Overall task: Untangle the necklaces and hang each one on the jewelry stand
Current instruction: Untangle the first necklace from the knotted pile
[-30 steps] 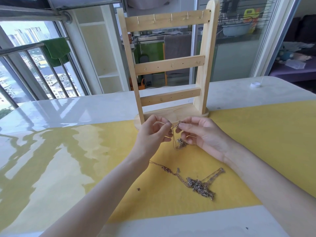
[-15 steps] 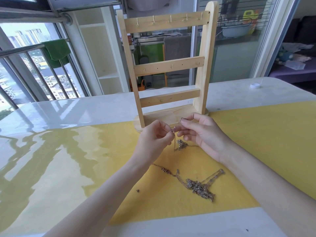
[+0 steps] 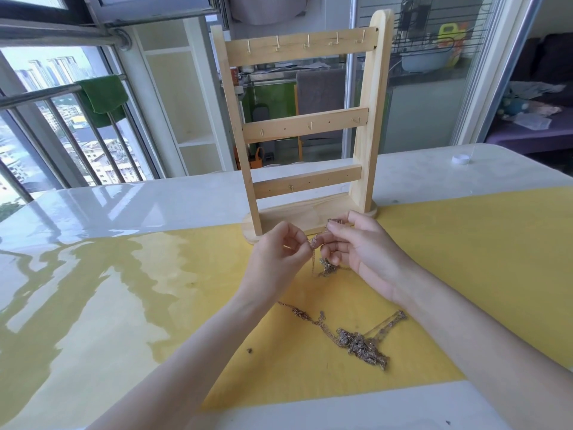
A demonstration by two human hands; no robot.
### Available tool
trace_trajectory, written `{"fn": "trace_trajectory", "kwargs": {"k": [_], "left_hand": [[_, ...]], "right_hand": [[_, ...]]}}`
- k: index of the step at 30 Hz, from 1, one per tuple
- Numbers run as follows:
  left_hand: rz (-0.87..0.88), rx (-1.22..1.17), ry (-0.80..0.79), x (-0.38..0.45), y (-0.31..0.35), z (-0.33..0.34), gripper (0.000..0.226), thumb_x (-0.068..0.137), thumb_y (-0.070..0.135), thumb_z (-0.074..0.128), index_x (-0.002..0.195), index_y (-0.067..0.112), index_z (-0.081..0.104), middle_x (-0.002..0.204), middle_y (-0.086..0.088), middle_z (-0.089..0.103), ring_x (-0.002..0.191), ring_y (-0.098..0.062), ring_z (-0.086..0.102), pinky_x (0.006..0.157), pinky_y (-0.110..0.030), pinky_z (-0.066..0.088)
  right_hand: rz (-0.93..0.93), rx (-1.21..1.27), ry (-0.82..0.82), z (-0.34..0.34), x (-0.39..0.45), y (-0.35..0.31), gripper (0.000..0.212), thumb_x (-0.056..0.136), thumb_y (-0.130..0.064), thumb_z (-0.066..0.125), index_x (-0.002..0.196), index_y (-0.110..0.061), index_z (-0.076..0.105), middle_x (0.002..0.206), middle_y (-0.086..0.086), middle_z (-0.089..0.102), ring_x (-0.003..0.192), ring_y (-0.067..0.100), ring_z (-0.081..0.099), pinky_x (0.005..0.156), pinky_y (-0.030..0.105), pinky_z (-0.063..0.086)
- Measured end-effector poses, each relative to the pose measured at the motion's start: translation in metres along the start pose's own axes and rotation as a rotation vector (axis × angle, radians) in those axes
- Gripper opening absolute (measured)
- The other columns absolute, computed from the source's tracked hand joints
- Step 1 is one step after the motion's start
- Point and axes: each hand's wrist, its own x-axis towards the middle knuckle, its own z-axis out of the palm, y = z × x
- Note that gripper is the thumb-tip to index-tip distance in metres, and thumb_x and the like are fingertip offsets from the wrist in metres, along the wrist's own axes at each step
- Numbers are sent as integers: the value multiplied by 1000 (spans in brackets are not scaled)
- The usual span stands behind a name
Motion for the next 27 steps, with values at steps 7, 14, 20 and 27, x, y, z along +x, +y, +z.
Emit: {"fn": "trace_trajectory", "kwargs": {"k": [7,14,20,27], "left_hand": [[-95,-137,-115,-2,6,-1,17,87,8,62,74,15,55,68,8,59,64,-7,58,69,-26,49],[-300,-462,-101,0,7,-6,12,89,2,58,79,7,54,71,-4,62,60,-6,60,66,-19,54],[-335,-654,5,3,7,-11,11,91,3,57,83,10,56,73,-1,63,58,-5,56,63,-16,52],[-163,-370,-20,2,4,-7,14,92,3,55,82,11,57,63,7,63,58,-5,52,61,-17,48]], "right_hand": [[15,9,9,2,0,4,11,99,-6,45,88,-9,47,69,7,59,48,12,47,45,22,32],[-145,-288,38,7,-3,3,8,100,-11,41,95,-12,47,60,1,61,50,13,43,49,24,34],[-181,-187,110,2,-1,1,14,100,-8,40,89,-12,46,58,2,57,54,15,44,50,22,36],[0,276,86,-1,3,-3,16,98,-4,43,85,-8,51,78,13,66,71,23,63,54,25,51]]}}
